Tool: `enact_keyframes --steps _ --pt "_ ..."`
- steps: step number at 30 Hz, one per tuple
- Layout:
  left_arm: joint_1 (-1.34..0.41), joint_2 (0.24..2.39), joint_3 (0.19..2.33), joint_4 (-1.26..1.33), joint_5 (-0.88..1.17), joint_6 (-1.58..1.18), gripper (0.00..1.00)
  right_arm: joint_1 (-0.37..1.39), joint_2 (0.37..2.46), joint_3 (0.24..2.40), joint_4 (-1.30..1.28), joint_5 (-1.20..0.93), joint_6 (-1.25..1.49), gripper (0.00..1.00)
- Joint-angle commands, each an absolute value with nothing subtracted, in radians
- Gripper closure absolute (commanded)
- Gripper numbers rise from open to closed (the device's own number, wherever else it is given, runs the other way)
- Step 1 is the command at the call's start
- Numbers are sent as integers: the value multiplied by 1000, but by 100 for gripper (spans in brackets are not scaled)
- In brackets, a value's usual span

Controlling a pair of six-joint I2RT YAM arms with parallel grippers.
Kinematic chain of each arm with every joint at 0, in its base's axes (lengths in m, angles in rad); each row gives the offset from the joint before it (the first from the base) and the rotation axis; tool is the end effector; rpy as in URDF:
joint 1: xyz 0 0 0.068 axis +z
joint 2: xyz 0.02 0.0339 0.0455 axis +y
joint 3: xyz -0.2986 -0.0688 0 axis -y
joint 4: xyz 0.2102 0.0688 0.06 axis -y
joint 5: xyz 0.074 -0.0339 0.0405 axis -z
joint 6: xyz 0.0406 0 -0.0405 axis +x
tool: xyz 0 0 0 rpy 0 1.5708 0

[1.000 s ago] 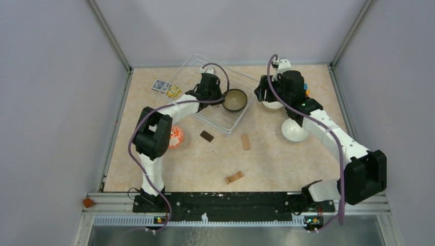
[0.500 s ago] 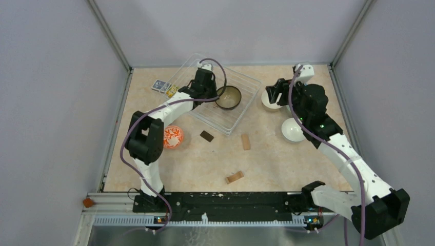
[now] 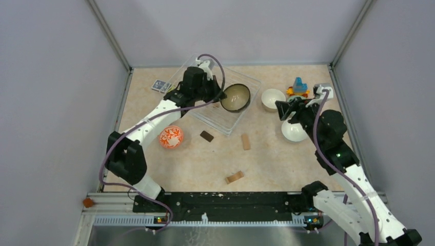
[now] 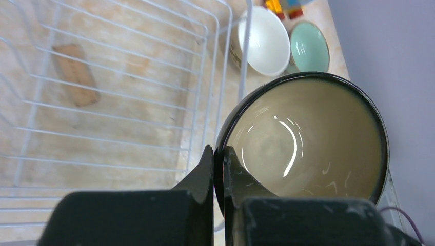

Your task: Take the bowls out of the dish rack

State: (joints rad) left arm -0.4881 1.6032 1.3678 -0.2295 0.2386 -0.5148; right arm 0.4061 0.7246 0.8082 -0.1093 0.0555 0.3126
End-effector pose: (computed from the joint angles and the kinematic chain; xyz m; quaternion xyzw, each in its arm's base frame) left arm 0.3042 -0.1724 0.3704 0.0512 0.8457 -0.3395 0.4086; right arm 0.1069 0.0435 0.3858 -0.0141 0.7160 0.2268 0.6601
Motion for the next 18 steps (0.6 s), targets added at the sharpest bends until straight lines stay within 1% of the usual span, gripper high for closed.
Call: enact_keyframes --steps 1,7,10,12,13,18 --pt "-580 1543 1348 -144 322 -573 100 416 625 747 -158 73 407 37" --pt "-715 1607 1415 -216 203 -513 100 415 465 655 -235 163 487 30" --pt "-765 1656 1459 -251 128 -474 99 416 382 618 -263 205 515 29" --pt "-794 1690 1477 -263 91 -460 99 416 338 604 -286 222 528 26" --pt "-808 1711 1487 -265 75 -454 99 415 319 597 -289 219 530 24" --pt "-875 1812 1545 -280 9 -422 97 416 264 571 -304 151 523 20"
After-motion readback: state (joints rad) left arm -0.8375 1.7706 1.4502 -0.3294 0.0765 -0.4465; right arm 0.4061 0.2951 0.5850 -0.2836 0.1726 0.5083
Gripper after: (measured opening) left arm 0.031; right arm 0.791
